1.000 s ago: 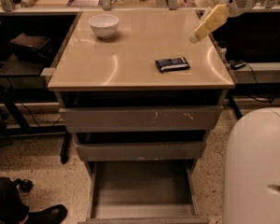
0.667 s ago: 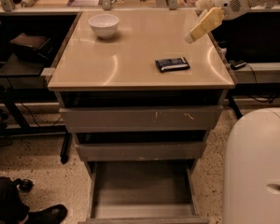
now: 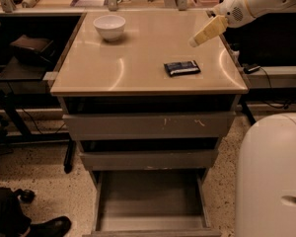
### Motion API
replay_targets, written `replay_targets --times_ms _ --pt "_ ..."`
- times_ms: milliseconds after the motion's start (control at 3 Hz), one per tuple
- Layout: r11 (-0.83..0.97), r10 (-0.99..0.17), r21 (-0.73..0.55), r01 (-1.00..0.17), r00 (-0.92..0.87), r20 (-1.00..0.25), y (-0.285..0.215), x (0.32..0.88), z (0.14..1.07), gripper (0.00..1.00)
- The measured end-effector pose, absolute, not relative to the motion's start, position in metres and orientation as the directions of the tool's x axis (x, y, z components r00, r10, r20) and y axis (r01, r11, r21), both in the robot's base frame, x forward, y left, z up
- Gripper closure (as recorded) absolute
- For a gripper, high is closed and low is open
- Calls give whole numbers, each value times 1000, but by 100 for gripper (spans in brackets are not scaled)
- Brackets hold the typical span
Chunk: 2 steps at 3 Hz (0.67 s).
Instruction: Place rxbar blueberry into bottom drawer
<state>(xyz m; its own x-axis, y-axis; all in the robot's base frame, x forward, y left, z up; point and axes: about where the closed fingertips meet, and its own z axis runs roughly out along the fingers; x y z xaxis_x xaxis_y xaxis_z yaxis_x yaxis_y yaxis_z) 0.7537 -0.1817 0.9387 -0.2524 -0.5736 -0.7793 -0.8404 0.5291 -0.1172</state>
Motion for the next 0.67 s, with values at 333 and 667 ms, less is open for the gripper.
replay_targets --times_ms 333,667 --pt "543 -616 -148 -826 -272 -739 -194 758 908 0" --pt "543 -616 -148 -826 -272 -739 -194 758 908 0"
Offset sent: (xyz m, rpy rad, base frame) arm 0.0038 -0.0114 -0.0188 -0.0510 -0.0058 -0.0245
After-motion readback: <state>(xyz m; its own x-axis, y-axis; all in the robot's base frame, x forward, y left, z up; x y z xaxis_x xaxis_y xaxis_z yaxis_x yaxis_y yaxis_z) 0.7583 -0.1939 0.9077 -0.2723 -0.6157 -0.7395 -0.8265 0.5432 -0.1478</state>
